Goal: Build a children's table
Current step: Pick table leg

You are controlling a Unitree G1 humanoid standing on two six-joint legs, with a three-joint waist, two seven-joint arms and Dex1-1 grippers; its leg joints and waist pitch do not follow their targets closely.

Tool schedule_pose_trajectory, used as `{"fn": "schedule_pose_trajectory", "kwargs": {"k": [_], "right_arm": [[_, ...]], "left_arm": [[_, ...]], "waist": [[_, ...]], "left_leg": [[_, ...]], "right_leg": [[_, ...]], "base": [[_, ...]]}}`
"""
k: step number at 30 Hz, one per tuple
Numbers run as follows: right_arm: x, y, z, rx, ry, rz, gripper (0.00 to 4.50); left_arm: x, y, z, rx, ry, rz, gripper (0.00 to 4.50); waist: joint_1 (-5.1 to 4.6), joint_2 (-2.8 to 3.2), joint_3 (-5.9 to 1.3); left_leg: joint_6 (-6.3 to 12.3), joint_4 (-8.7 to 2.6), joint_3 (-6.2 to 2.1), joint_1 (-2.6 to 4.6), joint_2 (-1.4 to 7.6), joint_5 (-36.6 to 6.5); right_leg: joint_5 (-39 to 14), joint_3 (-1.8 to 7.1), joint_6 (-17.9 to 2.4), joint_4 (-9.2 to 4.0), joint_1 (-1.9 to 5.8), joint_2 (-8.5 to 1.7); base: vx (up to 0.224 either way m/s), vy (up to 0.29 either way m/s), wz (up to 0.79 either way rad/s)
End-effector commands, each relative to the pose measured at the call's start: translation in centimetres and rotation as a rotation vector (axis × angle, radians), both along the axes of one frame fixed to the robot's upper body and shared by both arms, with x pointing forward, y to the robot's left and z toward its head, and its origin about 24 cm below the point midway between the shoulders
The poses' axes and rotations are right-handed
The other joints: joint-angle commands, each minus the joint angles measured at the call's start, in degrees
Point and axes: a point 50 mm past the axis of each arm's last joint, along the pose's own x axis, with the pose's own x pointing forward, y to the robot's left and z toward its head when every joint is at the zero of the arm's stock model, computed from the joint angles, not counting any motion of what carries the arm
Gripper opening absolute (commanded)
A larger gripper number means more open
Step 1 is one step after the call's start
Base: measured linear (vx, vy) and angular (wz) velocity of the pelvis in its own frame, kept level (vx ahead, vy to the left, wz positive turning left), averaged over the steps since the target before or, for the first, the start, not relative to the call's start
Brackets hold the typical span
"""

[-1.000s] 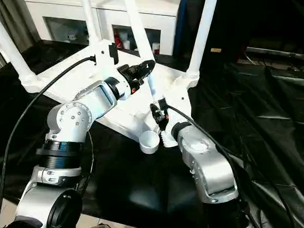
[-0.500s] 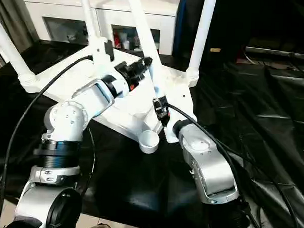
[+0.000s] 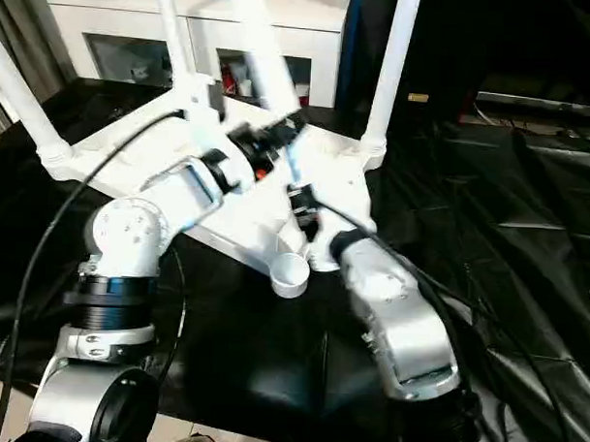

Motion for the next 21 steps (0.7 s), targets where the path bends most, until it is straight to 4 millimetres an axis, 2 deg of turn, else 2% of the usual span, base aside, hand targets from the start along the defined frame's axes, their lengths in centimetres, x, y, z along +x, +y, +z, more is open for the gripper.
{"fn": "schedule_pose_trajectory", "kwargs": {"k": [1,6,7,11,12,17,18,21], "right_arm": [[-0.2,0.5,0.7,0.009,-0.037,0.034,1.86],[-0.1,0.5,0.7,0.006,-0.036,0.037,1.85],[-0.1,0.5,0.7,0.005,-0.037,0.036,1.85],[0.0,0.5,0.6,0.003,-0.040,0.030,1.85],[0.0,0.5,0.6,0.001,-0.040,0.030,1.85],[0.0,0.5,0.6,-0.001,-0.045,0.038,1.85],[0.0,0.6,0.6,0.025,-0.037,0.051,2.55],[0.0,0.5,0.7,0.061,-0.015,0.070,2.57]], "left_arm": [[-0.3,-1.6,-0.1,-0.032,0.028,-0.020,2.66],[-0.2,-1.4,0.0,-0.039,0.026,-0.002,2.56],[-0.1,-1.2,-0.1,-0.035,0.028,0.011,2.15],[0.3,-0.8,-0.1,-0.017,0.021,0.045,2.07],[0.3,-0.6,-0.1,-0.012,0.015,0.049,1.91],[0.2,-0.5,0.0,0.000,-0.008,0.041,1.86],[0.1,-0.5,0.1,0.010,-0.027,0.029,1.85],[0.0,-0.3,0.2,0.020,-0.054,0.007,1.85]], "waist": [[-0.04,-0.82,-4.03],[-0.05,-0.88,-4.04],[0.00,-0.86,-4.08],[0.07,-0.91,-4.10],[0.06,-0.89,-4.09],[0.09,-0.89,-4.10],[0.11,-0.90,-4.12],[0.07,-0.83,-4.08]], "left_leg": [[1.25,-4.03,-3.19,1.28,5.46,-7.7],[0.64,-4.14,-3.24,1.34,5.54,-8.5],[0.64,-4.09,-3.22,1.37,5.52,-8.2],[0.83,-4.02,-3.14,1.29,5.42,-7.8],[0.94,-4.04,-3.18,1.25,5.46,-7.6],[0.98,-4.00,-3.15,1.33,5.48,-7.6],[1.01,-4.00,-3.16,1.34,5.48,-7.6],[1.23,-4.01,-3.15,1.35,5.48,-7.9]], "right_leg": [[-12.9,4.29,-5.8,-3.77,2.70,-6.71],[-13.4,4.29,-5.8,-3.72,2.68,-6.68],[-13.0,4.32,-5.9,-3.67,2.64,-6.69],[-12.6,4.33,-6.1,-3.64,2.70,-6.78],[-12.5,4.32,-6.0,-3.63,2.70,-6.70],[-12.6,4.31,-6.2,-3.61,2.68,-6.76],[-12.6,4.31,-6.1,-3.58,2.69,-6.73],[-13.0,4.31,-6.0,-3.68,2.67,-6.70]], "base": [[0.000,0.000,0.00],[0.000,0.000,0.00],[0.000,0.000,0.00],[0.000,0.000,0.00],[0.000,0.000,0.00],[0.000,0.000,0.00],[0.000,0.000,0.00],[0.000,0.000,0.00]]}}
